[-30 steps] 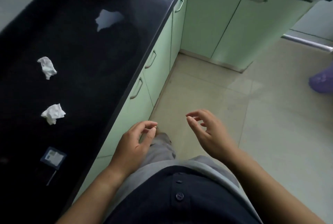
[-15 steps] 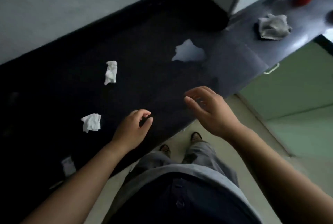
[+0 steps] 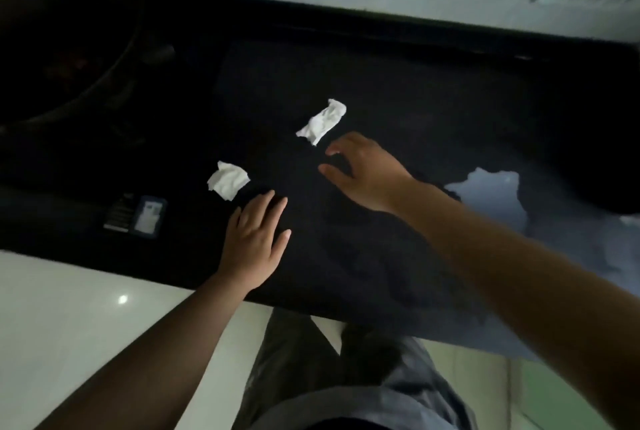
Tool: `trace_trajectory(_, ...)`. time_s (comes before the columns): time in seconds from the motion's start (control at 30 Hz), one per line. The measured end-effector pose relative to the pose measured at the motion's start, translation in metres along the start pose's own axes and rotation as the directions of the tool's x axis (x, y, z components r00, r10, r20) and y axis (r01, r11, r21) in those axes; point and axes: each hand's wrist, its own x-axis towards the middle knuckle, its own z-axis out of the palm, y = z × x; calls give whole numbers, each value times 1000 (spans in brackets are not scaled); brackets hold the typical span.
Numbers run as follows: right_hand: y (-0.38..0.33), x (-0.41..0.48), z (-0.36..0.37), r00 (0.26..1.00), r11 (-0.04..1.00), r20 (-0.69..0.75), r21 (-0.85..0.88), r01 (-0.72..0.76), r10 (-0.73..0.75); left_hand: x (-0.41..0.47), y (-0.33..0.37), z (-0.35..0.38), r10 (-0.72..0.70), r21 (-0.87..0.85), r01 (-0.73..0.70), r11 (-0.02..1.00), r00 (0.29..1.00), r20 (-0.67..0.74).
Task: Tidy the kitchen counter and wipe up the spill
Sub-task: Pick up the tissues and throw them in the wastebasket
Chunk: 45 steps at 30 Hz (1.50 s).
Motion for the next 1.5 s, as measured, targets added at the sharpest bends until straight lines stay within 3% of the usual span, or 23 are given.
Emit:
trace_trajectory(0.3,25,89,22,1000,978,-13,-208,18,-21,-1,-4,15,-36,-59,30,998,993,-111)
trace_trajectory(0.4,28,98,27,999,965,46,-262,32,-21,0,-4,16,-32,-71,23,997,991,-129)
trace_trajectory(0.53,32,92,37,996,970,75,-236,60,-44,0,-6,17,-33,-75,22,997,989,-147)
trace_trajectory(0.87,24,60,49,989,991,-61,-33,133,-134,0,-9,17,-34,-84,25,996,993,-117)
trace_trajectory(0.97,4,58,48,985,988,-84,23,153,-151,0,-12,15,17,-150,-34,988,994,-110)
trace_trajectory(1.07,-28,59,54,981,980,-97,87,178,-170,-3,-28,0,45,-213,-82,974,984,-172)
trace_trajectory(1.2,-73,70,77,974,960,-60,166,225,-218,-12,-84,-31,-93,-247,9,969,940,-329)
trace_trajectory(1.33,-104,86,106,980,968,-17,151,198,-198,-12,-134,-37,-201,-207,137,969,921,-334)
trace_trajectory(1.5,-106,87,140,994,995,-43,-15,97,-97,-9,-160,-22,-156,-54,146,988,946,-284)
